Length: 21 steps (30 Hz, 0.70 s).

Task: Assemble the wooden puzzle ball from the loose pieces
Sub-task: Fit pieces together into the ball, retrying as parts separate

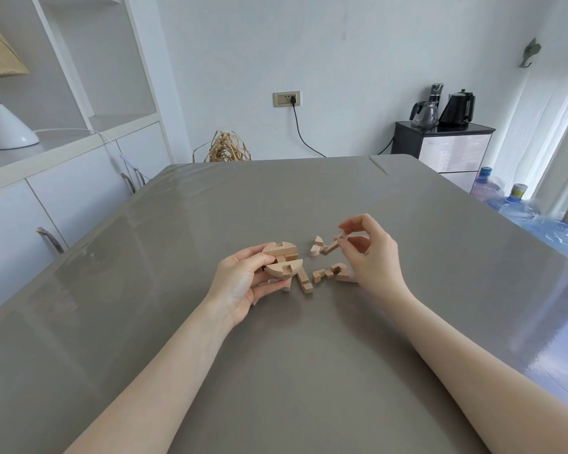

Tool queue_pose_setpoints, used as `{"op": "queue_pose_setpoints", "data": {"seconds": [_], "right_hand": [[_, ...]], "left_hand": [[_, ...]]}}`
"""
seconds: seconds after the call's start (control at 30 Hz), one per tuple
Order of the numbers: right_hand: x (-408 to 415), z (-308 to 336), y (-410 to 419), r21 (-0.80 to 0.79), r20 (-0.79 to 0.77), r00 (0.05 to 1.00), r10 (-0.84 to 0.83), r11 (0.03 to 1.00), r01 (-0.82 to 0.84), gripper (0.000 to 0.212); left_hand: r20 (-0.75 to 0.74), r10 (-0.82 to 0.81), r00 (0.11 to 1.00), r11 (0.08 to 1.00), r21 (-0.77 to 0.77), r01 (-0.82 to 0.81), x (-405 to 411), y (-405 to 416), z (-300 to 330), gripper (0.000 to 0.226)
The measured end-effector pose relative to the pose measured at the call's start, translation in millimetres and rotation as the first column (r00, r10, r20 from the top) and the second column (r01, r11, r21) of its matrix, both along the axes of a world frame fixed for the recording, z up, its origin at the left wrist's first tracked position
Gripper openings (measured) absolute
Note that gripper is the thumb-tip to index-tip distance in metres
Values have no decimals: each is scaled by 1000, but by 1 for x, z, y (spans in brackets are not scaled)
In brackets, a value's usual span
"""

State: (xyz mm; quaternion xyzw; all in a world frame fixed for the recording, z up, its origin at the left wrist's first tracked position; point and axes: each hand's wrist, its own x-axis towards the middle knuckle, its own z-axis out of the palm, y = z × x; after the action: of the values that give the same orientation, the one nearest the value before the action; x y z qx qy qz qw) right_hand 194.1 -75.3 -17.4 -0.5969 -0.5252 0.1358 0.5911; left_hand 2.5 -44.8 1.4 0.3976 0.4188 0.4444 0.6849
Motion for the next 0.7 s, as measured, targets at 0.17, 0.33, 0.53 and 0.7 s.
{"op": "queue_pose_setpoints", "data": {"seconds": [0.17, 0.33, 0.53, 0.7], "right_hand": [[-6, 6, -2, 27, -206, 975, 76, 997, -72, 19], [-8, 6, -2, -11, -325, 940, 104, 993, -114, 16], [-9, 6, -3, -116, -383, 916, 117, 978, -173, 13], [-9, 6, -4, -186, -391, 911, 130, 958, -217, 31]], "left_hand": [[-7, -8, 1000, 1000, 2, 8, 0, 0, -1, 25], [-4, -9, 1000, 1000, 9, 9, -1, 0, 0, 23], [-1, -6, 1000, 1000, 16, 6, -1, 1, -1, 25], [-4, -15, 1000, 1000, 22, 15, -2, 2, -2, 23]]}}
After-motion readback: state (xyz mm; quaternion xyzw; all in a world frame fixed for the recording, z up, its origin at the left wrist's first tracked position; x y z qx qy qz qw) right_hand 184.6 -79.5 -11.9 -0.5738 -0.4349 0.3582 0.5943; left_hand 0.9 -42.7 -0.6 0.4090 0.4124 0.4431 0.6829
